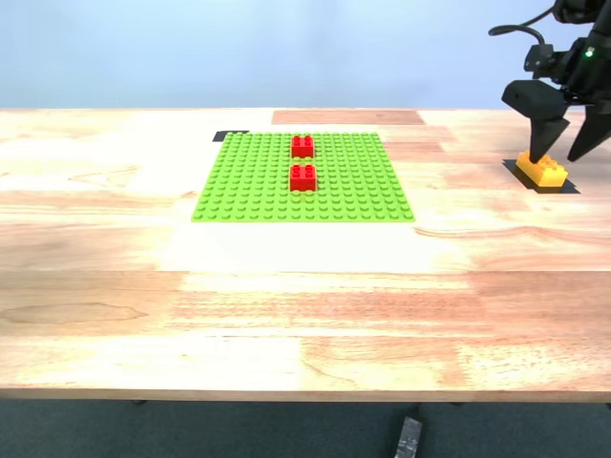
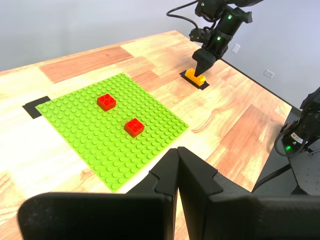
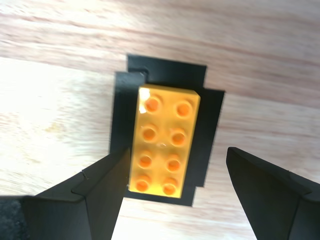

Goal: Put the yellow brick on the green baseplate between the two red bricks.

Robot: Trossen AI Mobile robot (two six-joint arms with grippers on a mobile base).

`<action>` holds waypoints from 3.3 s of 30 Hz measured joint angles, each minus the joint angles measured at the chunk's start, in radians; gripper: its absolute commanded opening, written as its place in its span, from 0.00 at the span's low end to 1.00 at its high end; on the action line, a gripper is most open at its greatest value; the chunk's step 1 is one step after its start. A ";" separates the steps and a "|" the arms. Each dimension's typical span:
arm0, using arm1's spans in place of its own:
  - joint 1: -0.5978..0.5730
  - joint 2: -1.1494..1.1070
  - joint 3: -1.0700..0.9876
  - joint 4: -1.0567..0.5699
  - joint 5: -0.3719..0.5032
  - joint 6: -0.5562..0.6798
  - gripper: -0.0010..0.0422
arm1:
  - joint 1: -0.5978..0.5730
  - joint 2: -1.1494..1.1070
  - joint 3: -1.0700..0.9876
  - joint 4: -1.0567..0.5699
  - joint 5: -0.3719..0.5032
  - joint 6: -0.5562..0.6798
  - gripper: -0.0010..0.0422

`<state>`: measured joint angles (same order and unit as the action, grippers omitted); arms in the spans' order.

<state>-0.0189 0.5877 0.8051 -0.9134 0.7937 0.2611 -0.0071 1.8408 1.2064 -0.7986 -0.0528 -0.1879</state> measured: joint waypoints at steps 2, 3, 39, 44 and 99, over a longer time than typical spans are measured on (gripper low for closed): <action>0.000 0.000 0.000 0.000 0.000 0.000 0.02 | 0.003 0.005 0.000 0.000 -0.001 0.000 0.64; 0.000 0.000 0.000 0.000 0.000 0.002 0.02 | 0.005 0.010 0.000 0.000 -0.001 0.000 0.64; 0.000 -0.003 0.000 0.001 0.000 0.026 0.02 | 0.033 -0.085 -0.023 0.053 -0.027 -0.046 0.23; 0.000 -0.003 0.000 0.005 0.000 0.026 0.02 | 0.090 -0.193 0.006 0.012 -0.029 -0.185 0.23; 0.000 0.005 0.000 -0.014 0.000 0.026 0.02 | 0.764 0.410 0.647 -0.120 -0.022 -0.730 0.23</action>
<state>-0.0185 0.5926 0.8055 -0.9276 0.7933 0.2867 0.7574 2.2509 1.8538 -0.9188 -0.0746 -0.9180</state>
